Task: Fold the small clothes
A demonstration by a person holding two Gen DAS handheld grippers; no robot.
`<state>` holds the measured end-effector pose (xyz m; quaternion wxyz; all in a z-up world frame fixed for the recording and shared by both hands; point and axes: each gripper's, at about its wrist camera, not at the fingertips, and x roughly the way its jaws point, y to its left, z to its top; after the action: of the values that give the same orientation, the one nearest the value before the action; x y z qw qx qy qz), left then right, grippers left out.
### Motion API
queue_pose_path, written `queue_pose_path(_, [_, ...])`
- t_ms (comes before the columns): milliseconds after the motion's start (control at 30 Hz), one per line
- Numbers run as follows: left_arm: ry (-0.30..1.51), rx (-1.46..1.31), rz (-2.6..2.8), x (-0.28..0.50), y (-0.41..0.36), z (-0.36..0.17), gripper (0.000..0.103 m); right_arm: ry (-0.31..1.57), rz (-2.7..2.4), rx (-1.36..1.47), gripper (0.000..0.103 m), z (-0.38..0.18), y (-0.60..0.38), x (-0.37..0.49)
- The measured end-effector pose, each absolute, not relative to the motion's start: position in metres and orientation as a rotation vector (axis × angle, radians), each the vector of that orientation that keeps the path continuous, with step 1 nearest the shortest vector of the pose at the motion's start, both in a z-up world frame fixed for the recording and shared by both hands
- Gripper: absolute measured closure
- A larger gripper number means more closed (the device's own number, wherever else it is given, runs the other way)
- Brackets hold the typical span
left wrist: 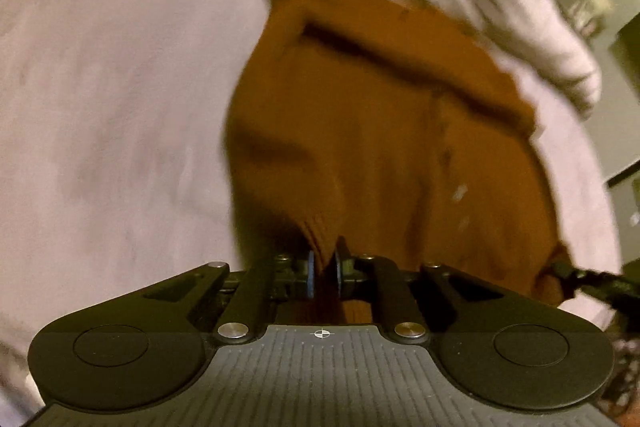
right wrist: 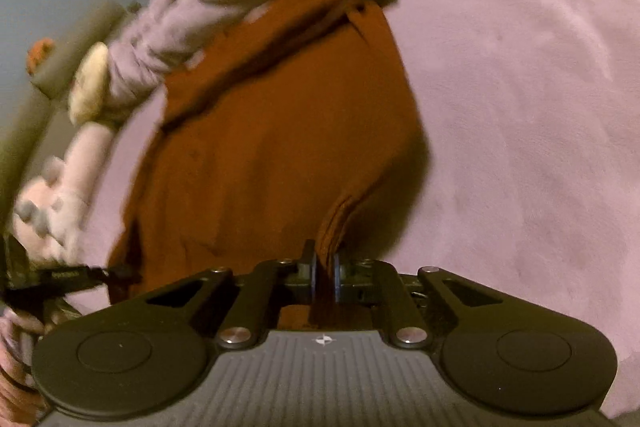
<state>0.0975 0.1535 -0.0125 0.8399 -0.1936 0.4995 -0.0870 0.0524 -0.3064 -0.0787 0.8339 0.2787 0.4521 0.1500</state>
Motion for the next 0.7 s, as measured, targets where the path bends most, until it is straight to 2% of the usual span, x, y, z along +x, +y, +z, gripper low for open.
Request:
queue_pose_path(267, [0.886,-0.471,-0.141,0.156,0.159,0.029,0.092,0.786,0.287,0.661,0.097,-0.039,-0.313,0.116])
queue_pose_path(500, [0.880,-0.485,0.034,0.195,0.160,0.003,0.089,0.719,0.174,0.572,0.097,-0.033,-0.312,0.163])
queue_pose_path(533, [0.888,-0.477,0.045,0.198,0.163,-0.002,0.085,0.727,0.155,0.579,0.096,-0.038,-0.314,0.169])
queue_pose_path(633, [0.872,-0.361,0.034,0.192,0.162,-0.008,0.061,0.717,0.091,0.537,0.089,-0.043,-0.316,0.174])
queue_pose_path(700, [0.850,-0.286,0.015,0.184,0.165,-0.007,0.049,0.683,0.079,0.479,0.077,-0.041,-0.320,0.169])
